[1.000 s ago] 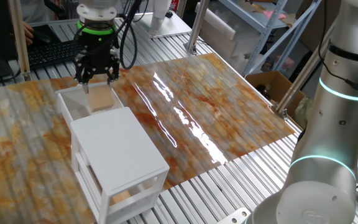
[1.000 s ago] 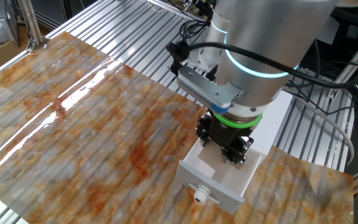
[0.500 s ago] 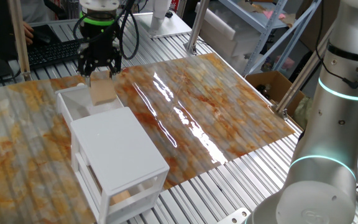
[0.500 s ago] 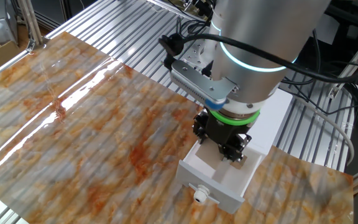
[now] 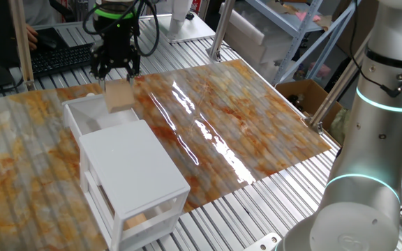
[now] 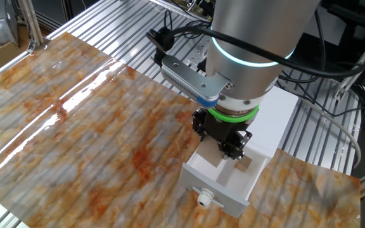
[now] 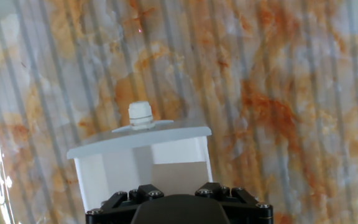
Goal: Take something out of a drawer
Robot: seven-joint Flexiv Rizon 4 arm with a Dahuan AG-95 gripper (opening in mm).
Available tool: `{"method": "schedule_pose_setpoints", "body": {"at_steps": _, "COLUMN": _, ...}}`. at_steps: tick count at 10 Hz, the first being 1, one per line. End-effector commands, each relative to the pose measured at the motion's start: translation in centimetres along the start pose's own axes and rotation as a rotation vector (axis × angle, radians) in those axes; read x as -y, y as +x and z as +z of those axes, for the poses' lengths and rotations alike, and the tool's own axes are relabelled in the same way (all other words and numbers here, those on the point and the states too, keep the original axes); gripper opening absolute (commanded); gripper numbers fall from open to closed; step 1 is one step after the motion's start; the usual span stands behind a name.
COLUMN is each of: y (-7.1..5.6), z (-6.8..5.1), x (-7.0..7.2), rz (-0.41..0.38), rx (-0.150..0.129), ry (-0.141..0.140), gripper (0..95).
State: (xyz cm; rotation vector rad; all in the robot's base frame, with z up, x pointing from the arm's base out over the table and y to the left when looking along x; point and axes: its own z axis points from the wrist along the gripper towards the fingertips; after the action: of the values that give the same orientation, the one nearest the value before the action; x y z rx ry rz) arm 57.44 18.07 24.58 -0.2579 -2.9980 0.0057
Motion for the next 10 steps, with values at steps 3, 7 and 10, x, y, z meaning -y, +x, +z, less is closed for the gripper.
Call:
{"method": "schedule_pose_setpoints", "body": {"at_steps": 3, "y": -0.6, "z": -0.9, "x": 1.1, "rz": -0.033, "rx": 0.009, "ry": -0.001, "gripper": 0.0}}
{"method": "schedule_pose_setpoints", "body": {"at_steps": 7, "y": -1.3, "z": -1.5, "x": 3.1, "rz": -0.103, "rx": 0.011, "ry": 0.016, "gripper": 0.0}}
{"method": "schedule_pose_setpoints", "body": {"at_steps": 10, "y": -1.9, "z": -1.3, "x": 5.0, "rz": -0.159, "rx": 0.017, "ry": 0.018, "gripper": 0.0}}
